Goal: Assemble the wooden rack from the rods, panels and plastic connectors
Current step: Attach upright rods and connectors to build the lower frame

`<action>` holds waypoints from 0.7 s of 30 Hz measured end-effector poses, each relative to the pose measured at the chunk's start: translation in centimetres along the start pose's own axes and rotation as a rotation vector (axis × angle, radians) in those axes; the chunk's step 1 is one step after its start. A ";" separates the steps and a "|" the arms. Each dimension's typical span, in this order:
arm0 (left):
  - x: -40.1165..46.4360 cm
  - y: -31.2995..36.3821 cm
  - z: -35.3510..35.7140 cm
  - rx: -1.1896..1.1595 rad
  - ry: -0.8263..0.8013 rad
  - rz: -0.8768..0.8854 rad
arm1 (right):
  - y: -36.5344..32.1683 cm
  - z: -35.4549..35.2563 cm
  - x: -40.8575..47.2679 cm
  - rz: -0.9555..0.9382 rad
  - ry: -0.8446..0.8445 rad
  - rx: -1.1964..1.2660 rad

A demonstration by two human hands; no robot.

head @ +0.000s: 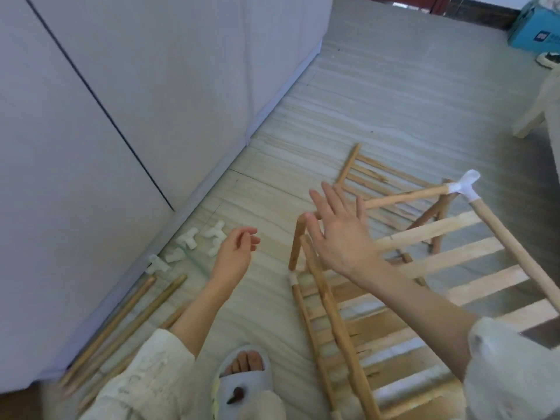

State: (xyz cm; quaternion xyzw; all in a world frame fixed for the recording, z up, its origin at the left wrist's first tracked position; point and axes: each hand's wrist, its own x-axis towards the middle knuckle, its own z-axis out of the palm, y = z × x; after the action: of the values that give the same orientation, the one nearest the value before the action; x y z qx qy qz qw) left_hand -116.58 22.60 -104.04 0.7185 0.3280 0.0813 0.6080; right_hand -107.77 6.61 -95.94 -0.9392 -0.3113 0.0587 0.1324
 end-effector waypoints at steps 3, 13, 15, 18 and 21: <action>-1.9 -5.1 -3.6 0.124 0.018 -0.107 | -3.9 1.4 0.3 -0.113 -0.062 -0.108; -3.0 -15.7 -9.2 0.516 0.041 -0.268 | -4.3 6.2 0.7 -0.207 -0.018 -0.478; -1.7 -15.4 -8.9 0.603 0.022 -0.191 | -4.1 6.6 0.8 -0.223 0.008 -0.475; 1.9 -13.4 -7.5 0.725 -0.021 -0.006 | -3.7 7.0 0.9 -0.244 0.045 -0.425; 6.0 -11.9 -5.5 0.812 -0.091 0.048 | -3.4 7.1 1.0 -0.255 0.100 -0.401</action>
State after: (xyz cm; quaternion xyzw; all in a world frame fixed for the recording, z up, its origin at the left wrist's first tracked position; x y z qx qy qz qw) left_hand -119.22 31.11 -115.41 0.9105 0.2893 -0.0723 0.2866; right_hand -110.27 11.35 -101.82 -0.9016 -0.4258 -0.0680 -0.0352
